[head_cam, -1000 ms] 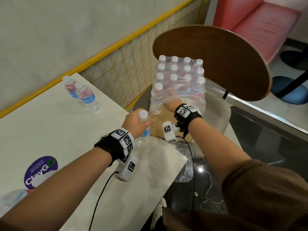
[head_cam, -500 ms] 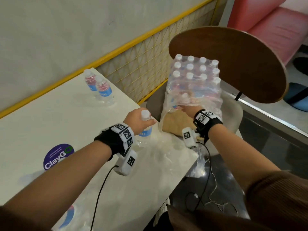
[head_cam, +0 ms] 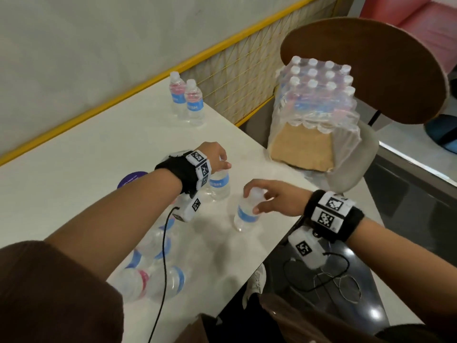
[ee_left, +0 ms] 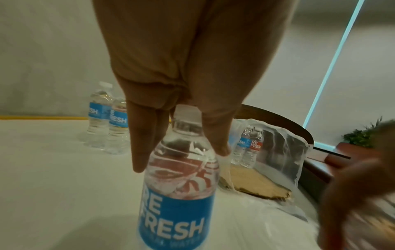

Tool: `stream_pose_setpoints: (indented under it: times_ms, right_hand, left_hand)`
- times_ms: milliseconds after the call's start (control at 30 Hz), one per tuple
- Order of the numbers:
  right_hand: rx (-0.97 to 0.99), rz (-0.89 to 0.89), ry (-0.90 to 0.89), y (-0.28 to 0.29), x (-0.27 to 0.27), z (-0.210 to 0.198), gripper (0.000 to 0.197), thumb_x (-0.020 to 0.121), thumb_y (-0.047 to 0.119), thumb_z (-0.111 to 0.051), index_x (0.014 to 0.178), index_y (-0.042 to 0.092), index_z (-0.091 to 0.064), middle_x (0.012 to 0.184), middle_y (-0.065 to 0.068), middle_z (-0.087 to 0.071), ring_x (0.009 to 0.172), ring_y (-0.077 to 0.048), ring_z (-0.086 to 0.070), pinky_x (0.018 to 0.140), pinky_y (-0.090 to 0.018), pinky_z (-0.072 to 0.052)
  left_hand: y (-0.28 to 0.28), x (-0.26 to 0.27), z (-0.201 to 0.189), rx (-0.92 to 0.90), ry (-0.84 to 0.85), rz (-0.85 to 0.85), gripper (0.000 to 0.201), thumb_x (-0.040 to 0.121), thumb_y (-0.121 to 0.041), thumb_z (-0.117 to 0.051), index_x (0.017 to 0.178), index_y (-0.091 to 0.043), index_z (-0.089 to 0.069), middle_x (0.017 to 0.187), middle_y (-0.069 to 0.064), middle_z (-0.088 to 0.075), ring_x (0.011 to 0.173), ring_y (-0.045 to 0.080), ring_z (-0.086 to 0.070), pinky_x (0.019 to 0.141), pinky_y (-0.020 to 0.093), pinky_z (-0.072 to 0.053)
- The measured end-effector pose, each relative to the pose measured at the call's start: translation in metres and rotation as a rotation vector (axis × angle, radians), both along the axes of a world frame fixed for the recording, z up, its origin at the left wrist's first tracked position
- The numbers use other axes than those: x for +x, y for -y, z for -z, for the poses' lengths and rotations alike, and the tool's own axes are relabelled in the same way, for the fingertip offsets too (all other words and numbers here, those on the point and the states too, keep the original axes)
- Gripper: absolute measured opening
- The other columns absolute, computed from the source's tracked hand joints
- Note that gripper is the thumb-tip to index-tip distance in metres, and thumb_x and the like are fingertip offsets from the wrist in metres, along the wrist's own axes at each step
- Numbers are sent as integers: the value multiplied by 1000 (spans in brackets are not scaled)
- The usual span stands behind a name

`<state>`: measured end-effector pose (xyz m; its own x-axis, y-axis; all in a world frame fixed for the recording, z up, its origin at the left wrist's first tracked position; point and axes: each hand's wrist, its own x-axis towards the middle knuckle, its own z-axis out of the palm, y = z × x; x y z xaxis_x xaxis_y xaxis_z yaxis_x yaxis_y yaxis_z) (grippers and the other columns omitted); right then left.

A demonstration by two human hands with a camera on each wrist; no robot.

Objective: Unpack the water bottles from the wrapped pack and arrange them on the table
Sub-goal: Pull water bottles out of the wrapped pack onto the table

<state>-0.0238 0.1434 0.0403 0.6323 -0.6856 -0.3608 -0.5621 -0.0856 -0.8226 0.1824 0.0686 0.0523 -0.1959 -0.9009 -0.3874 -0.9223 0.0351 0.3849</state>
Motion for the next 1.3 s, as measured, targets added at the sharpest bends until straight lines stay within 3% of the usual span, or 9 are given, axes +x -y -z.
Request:
stream_pose_setpoints:
  times_ms: [100, 367, 467, 700, 800, 900, 1067, 1200, 1300]
  right_hand:
    - [-19, -123, -92, -30, 42, 10, 33, 82, 13, -69, 109, 26, -56, 115, 7, -56, 106, -16, -51, 86, -19, -39]
    - [-74, -92, -93, -70, 115, 27, 40, 78, 19, -70, 114, 30, -55, 124, -5, -55, 114, -24, -50, 100, -42, -42]
    - [-74, -59, -91, -76, 132, 27, 42, 79, 19, -69, 116, 31, -54, 127, -6, -54, 115, -27, -50, 100, -43, -43]
    - [-54, 34, -54, -78, 151, 25, 49, 83, 15, -69, 128, 21, -52, 133, -6, -53, 115, -23, -49, 89, -25, -37]
    - [-12, 30, -89, -75, 142, 24, 56, 82, 19, -70, 132, 24, -45, 131, -6, -53, 104, -21, -52, 84, -26, -38]
    - [65, 18, -150, -63, 119, 24, 62, 83, 24, -69, 137, 29, -39, 138, -7, -46, 118, -24, -53, 98, -32, -43]
    - [106, 78, -275, -22, 58, 39, 51, 82, 22, -71, 129, 21, -51, 133, -6, -53, 121, -24, -52, 103, -40, -44]
    - [139, 265, -289, 13, -5, 48, 46, 84, 17, -68, 127, 18, -53, 129, -7, -54, 112, -21, -55, 93, -33, -49]
    - [194, 423, -228, 40, -49, 53, 42, 85, 14, -67, 125, 16, -55, 121, -6, -53, 99, -18, -54, 84, -32, -51]
  left_hand:
    - [-12, 14, 1, 18, 60, 41, 40, 89, -35, -62, 116, -6, -66, 123, 12, -64, 115, 28, -57, 92, 31, -44]
    - [-34, 45, 1, 93, 215, 143, 60, 81, -42, -69, 131, -13, -53, 133, 6, -55, 119, 26, -54, 93, 32, -43]
    - [-36, 45, -3, 128, 287, 237, 61, 84, -31, -69, 138, -16, -46, 140, 4, -49, 124, 25, -51, 93, 29, -42]
    - [-33, 35, -10, 154, 385, 301, 58, 84, -18, -68, 137, -12, -47, 139, 5, -48, 124, 25, -50, 82, 24, -38]
    - [-30, 29, -10, 171, 393, 296, 40, 82, -27, -71, 115, -12, -56, 119, 8, -55, 104, 26, -55, 78, 26, -38]
    - [-26, 10, -12, 116, 379, 293, 51, 83, -32, -70, 124, -5, -56, 125, 9, -60, 107, 26, -58, 82, 31, -44]
    - [-19, -39, -14, 50, 303, 368, 52, 88, -35, -62, 132, -10, -51, 133, 10, -54, 120, 28, -53, 96, 34, -44]
    - [-3, -81, -6, -5, 199, 360, 53, 87, -36, -63, 137, -23, -47, 147, 10, -33, 128, 29, -44, 104, 36, -40]
    - [16, -110, 0, -16, 152, 339, 54, 87, -36, -63, 138, -31, -46, 158, 12, -5, 142, 34, -23, 113, 38, -31]
